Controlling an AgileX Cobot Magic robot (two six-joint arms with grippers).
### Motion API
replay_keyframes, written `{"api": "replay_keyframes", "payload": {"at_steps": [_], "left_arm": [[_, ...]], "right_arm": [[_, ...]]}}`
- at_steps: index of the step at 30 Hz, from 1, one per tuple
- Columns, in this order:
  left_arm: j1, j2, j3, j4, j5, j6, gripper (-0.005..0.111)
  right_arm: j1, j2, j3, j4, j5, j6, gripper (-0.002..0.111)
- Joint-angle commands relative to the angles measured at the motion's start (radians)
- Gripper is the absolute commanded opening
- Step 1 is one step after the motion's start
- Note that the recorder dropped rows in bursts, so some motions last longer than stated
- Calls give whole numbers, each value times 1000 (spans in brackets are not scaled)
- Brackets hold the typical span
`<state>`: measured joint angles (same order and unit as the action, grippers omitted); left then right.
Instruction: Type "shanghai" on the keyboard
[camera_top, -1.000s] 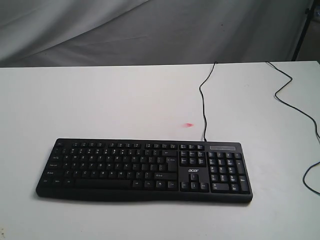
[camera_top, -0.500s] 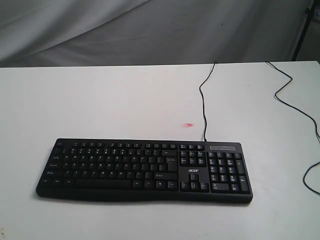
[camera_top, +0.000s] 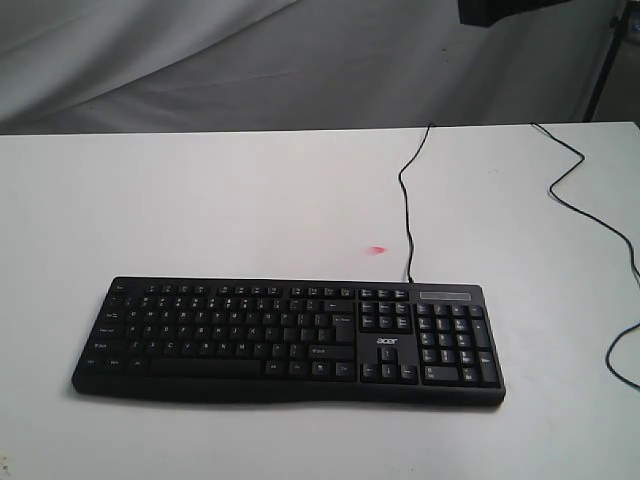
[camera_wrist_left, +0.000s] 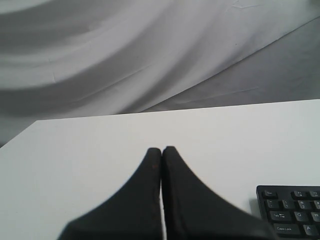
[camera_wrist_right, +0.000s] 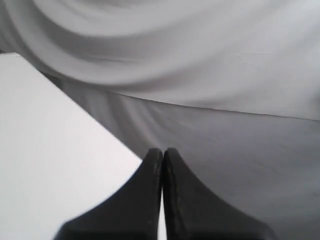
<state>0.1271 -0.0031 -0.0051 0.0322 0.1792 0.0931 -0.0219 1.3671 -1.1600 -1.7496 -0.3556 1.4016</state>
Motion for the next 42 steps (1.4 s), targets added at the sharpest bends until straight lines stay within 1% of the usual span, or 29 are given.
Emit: {"api": "replay_keyframes", "payload": {"at_steps": [1,2,4,5,6,7,8,9,11,12,15,17,18,20,21,22,23,25,27,28,30,32,33,35,37,39,40,42], "left_arm": [[-4,3,5,-1,-5,-3,1],[-4,3,5,-1,-5,-3,1],[-4,3,5,-1,-5,-3,1],[-4,3,5,-1,-5,-3,1],[-4,3,5,-1,-5,-3,1],[-4,3,5,-1,-5,-3,1],[-4,3,5,-1,-5,-3,1],[-4,3,5,-1,-5,-3,1],[-4,3,5,-1,-5,-3,1],[-4,3,5,-1,-5,-3,1],[-4,3,5,-1,-5,-3,1],[-4,3,5,-1,-5,-3,1],[-4,3,5,-1,-5,-3,1],[-4,3,5,-1,-5,-3,1],[-4,3,5,-1,-5,-3,1],[-4,3,5,-1,-5,-3,1],[-4,3,5,-1,-5,-3,1],[-4,3,5,-1,-5,-3,1],[-4,3,5,-1,-5,-3,1],[-4,3,5,-1,-5,-3,1],[-4,3,5,-1,-5,-3,1],[-4,3,5,-1,-5,-3,1],[-4,3,5,-1,-5,-3,1],[-4,3,5,-1,-5,-3,1],[-4,3,5,-1,-5,-3,1],[-4,3,5,-1,-5,-3,1],[-4,3,5,-1,-5,-3,1],[-4,3,5,-1,-5,-3,1]], "right_arm": [[63,1,-21,5,367,-96,0],[69,1,-29,5,385,-96,0],[56,1,-69,16,300,-55,0],[27,1,-104,27,123,-5,0],[12,8,-126,10,40,27,0],[-20,33,-189,5,-133,119,0],[-33,48,-214,5,-170,154,0],[-63,88,-269,5,-220,246,0],[-89,149,-326,5,-275,288,0],[-89,176,-337,5,-259,280,0],[-75,199,-337,5,-35,144,0],[-40,196,-337,5,234,17,0],[-9,196,-342,5,425,-80,0],[25,199,-351,5,630,-216,0],[36,208,-365,5,694,-284,0],[35,215,-387,5,720,-333,0],[35,220,-418,55,711,-345,0],[14,225,-478,286,634,-409,0],[-6,229,-516,567,500,-632,0],[-9,231,-527,664,475,-733,0],[-2,236,-558,875,499,-974,0],[13,256,-608,1089,616,-1240,0],[13,268,-644,1228,674,-1382,0],[-3,292,-715,1571,747,-1623,0],[-28,320,-771,1978,846,-1935,0],[-37,344,-800,2276,989,-2224,0],[-37,355,-809,2386,1081,-2343,0],[-34,375,-809,2492,1237,-2489,0]]}}
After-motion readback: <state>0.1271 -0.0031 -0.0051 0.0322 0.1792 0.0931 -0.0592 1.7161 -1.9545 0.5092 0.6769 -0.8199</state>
